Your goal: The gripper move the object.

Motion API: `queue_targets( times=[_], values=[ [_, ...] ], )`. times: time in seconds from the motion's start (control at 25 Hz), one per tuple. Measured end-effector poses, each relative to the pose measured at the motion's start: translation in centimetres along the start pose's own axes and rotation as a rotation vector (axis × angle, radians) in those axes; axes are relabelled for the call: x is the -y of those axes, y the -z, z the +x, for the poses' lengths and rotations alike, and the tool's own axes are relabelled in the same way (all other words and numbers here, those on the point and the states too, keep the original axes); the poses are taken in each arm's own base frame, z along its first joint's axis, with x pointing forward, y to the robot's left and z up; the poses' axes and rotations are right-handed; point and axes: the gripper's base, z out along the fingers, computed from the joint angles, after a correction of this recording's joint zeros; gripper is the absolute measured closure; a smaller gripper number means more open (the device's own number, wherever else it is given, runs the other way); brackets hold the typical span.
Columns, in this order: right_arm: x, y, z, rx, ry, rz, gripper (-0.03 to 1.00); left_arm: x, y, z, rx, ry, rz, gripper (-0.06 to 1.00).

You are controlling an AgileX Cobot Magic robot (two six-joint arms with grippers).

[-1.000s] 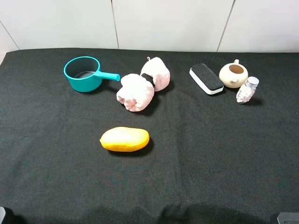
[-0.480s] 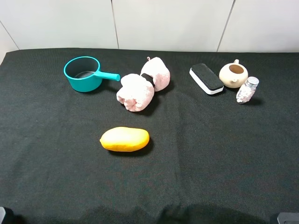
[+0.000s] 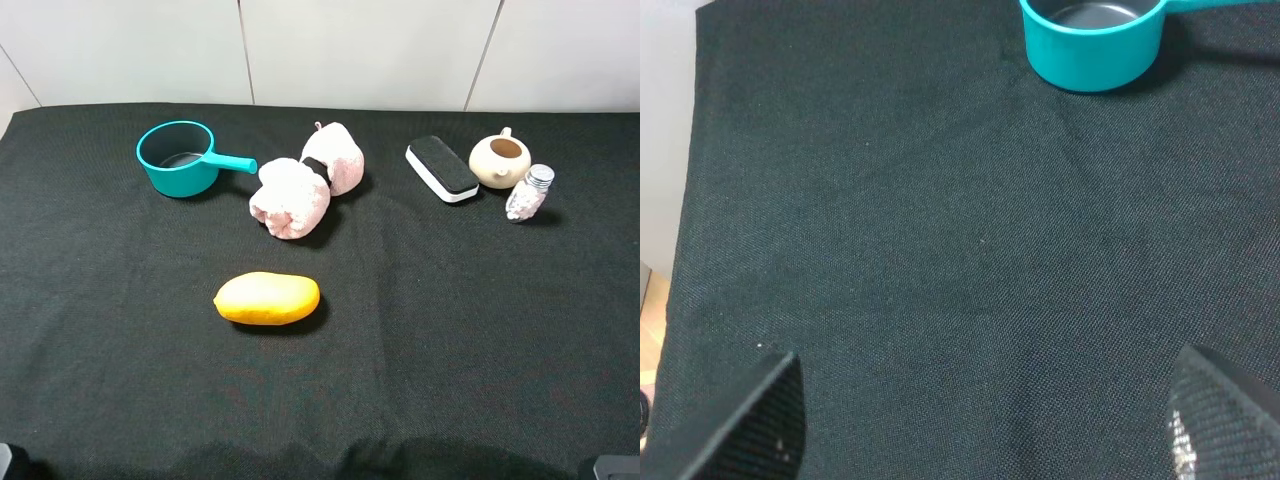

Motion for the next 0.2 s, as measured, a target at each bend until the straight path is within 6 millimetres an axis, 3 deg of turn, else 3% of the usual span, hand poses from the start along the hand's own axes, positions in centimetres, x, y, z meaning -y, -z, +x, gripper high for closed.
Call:
queue_targets(
  times=[0.2],
  values=[
    [0.0, 0.0, -0.01, 0.001, 0.0, 0.0, 0.27, 0.0, 0.0, 0.0, 0.0, 0.0, 0.0, 0.15]
  ],
)
